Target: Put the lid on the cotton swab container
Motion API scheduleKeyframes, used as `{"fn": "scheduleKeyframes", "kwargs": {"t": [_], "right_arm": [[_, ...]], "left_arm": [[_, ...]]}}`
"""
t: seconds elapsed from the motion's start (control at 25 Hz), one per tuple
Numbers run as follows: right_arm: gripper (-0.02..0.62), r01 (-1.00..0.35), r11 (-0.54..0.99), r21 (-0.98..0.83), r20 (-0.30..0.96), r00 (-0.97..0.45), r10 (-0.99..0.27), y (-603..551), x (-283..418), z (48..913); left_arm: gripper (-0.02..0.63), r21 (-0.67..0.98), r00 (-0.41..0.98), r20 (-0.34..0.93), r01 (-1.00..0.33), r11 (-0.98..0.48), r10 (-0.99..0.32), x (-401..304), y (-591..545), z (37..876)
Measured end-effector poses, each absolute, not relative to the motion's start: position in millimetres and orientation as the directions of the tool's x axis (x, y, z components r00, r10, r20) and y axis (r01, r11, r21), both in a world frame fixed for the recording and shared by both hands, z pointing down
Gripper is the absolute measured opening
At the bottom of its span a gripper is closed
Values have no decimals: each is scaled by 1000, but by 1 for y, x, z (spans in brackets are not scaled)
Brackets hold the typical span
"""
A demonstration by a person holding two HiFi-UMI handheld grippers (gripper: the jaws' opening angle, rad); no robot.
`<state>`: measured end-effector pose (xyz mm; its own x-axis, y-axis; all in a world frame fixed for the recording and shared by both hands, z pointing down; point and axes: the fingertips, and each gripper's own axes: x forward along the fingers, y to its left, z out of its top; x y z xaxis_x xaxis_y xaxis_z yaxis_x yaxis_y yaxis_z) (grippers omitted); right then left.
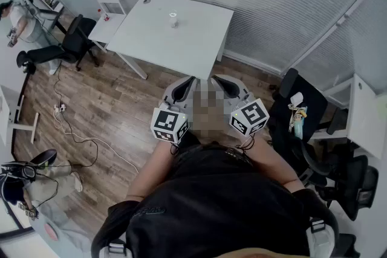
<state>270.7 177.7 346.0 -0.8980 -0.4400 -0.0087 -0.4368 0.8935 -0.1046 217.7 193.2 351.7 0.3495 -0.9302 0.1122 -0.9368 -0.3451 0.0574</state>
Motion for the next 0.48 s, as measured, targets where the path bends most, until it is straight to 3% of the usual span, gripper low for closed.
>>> {"fn": "scheduleKeyframes", "kwargs": {"t": [0.48], "right_arm": [[21, -379, 917, -125, -64, -919, -388, 175, 248, 344]], "left_arm": [[15, 72, 354, 137, -935, -347, -925, 200, 180, 362]]}}
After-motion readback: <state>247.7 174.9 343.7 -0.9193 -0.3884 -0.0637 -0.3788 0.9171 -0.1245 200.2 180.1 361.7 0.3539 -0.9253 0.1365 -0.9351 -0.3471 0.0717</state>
